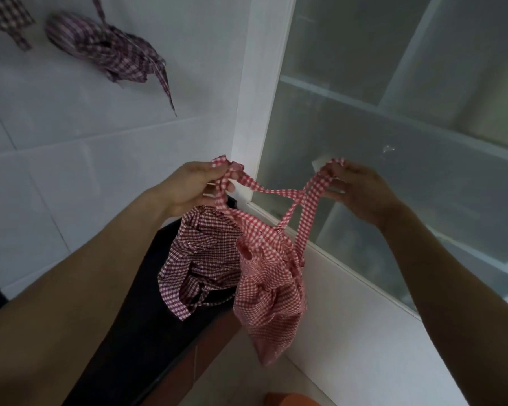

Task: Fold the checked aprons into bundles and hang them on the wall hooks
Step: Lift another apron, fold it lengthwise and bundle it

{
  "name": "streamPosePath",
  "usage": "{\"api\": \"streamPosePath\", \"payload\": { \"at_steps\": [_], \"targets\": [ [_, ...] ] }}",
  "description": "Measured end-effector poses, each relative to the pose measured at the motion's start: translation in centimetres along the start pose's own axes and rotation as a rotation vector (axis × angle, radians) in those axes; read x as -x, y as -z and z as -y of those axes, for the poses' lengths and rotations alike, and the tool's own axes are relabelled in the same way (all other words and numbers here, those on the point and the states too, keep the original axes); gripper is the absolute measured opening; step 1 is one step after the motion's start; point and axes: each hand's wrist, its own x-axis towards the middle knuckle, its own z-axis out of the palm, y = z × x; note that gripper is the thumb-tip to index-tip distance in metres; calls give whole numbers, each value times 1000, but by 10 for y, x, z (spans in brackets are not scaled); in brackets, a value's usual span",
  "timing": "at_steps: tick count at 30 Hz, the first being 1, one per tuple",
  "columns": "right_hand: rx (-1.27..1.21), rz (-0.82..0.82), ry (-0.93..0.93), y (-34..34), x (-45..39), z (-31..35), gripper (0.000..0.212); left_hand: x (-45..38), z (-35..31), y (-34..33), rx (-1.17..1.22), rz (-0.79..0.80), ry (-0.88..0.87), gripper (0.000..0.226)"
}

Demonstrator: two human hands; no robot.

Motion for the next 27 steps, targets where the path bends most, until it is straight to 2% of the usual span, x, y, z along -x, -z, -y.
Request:
{"api": "streamPosePath", "payload": {
  "at_steps": [1,2,3,4,5,6,7,9,10,11,14,18,20,23,25,27],
  "targets": [
    [72,-23,-14,-3,-3,-5,29,-1,-5,-7,21,-8,-19,31],
    [262,-94,-45,-6,-5,-12,42,-3,-10,-14,59,-13,-43,33],
    [514,-204,-44,-11,-6,-23,45,-5,-14,-21,65,-41,-75,35],
    [744,-349,17,-15,-6,-37,36,-8,-17,-29,26,-91,-113,37],
    [869,-443,87,-22,-2,-49,23,-11,-19,-36,-87,-155,-156,39],
    [903,-403,129,-29,3,-61,15,-16,-19,-42,-213,-195,-198,42],
    [910,-249,106,-40,12,-71,21,-15,-20,-48,-340,-207,-220,46],
    [896,215,-97,-60,32,-82,32,-14,-23,-59,-469,-184,-240,52],
    [826,368,-193,-65,39,-90,37,-15,-25,-64,-498,-161,-256,53],
    [787,435,-224,-68,44,-99,43,-14,-29,-70,-523,-133,-270,53],
    [755,351,-143,-74,49,-128,62,-10,-38,-88,-403,-23,-279,41],
    [672,272,-192,-70,56,-142,40,-11,-40,-93,-128,-55,-304,33],
    [692,291,-245,-60,57,-138,32,-16,-35,-80,-50,-33,-270,29],
    [499,253,-240,-49,55,-116,34,-22,-8,-61,-154,145,-103,38],
    [294,156,-202,-47,54,-92,35,-19,26,-58,-290,332,54,50],
    [238,95,-184,-42,50,-66,33,-13,59,-62,-400,537,141,58]
  ]
}}
